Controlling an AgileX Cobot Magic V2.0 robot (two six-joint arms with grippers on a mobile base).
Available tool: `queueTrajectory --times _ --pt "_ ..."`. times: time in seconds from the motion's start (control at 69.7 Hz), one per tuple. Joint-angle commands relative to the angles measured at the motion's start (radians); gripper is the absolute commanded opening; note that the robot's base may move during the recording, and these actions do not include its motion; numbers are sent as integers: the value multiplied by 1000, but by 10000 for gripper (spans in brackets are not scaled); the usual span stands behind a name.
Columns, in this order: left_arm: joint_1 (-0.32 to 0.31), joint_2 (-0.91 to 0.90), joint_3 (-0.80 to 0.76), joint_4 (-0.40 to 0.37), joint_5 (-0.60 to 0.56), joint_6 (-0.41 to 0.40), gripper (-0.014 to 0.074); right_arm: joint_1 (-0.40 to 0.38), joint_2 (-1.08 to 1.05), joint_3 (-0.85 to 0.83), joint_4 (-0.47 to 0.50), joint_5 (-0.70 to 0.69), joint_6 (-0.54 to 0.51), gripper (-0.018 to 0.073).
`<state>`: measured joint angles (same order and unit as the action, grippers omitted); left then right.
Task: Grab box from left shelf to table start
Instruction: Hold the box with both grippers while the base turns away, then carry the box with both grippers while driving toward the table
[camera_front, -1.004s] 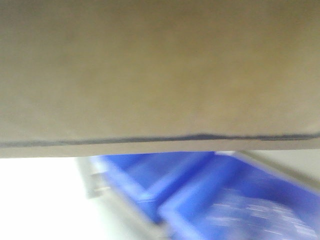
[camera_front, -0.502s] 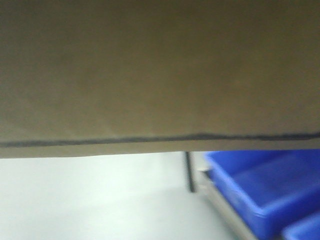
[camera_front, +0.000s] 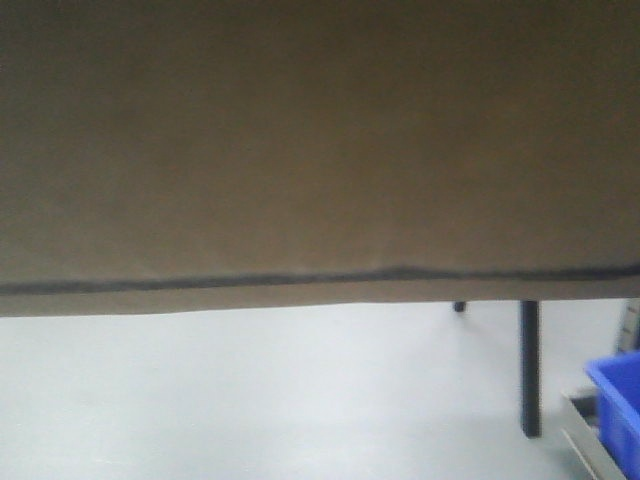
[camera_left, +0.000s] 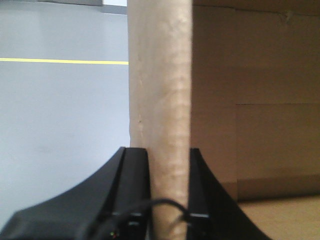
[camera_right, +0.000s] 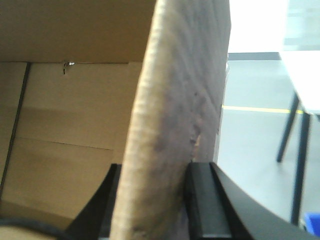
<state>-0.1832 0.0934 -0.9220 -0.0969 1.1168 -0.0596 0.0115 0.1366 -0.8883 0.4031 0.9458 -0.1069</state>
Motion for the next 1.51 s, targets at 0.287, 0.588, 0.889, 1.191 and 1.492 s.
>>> queueTrajectory --times 0.287,0.588,0.889,1.191,1.492 --pt "-7 12 -36 -92 -171 -2 -93 -2 23 -31 37 -143 -1 59" --pt "-7 12 -36 -92 -171 -2 -93 -2 23 -31 37 -143 -1 59" --pt "-7 12 -36 -92 -171 -2 -93 -2 23 -31 37 -143 -1 59" --pt "-7 12 -36 -92 -171 -2 -93 -2 23 -31 37 -143 -1 59" --pt "-7 12 -36 -92 -173 -2 -93 -2 23 -31 37 -143 -1 59"
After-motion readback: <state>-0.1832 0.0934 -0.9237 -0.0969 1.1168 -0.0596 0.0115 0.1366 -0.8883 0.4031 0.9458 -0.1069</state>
